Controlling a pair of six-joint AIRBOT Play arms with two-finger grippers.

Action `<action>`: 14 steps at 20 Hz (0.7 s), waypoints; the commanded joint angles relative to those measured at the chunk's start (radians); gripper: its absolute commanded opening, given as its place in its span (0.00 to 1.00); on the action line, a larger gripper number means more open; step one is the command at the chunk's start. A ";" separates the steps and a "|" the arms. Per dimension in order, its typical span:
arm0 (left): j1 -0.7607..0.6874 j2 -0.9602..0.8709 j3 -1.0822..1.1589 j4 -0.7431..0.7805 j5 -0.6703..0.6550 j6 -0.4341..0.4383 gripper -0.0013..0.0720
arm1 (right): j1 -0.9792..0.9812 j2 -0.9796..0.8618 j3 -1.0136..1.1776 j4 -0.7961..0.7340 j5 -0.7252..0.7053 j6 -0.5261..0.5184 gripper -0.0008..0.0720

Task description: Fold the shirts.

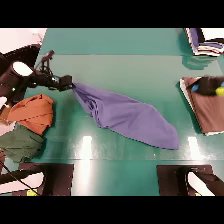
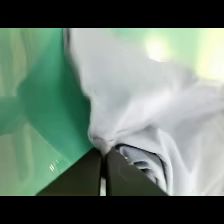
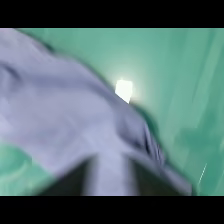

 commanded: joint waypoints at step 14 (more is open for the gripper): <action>0.009 0.019 0.068 0.037 -0.058 0.000 0.05 | 0.330 -0.509 -0.078 -0.006 -0.272 -0.102 0.42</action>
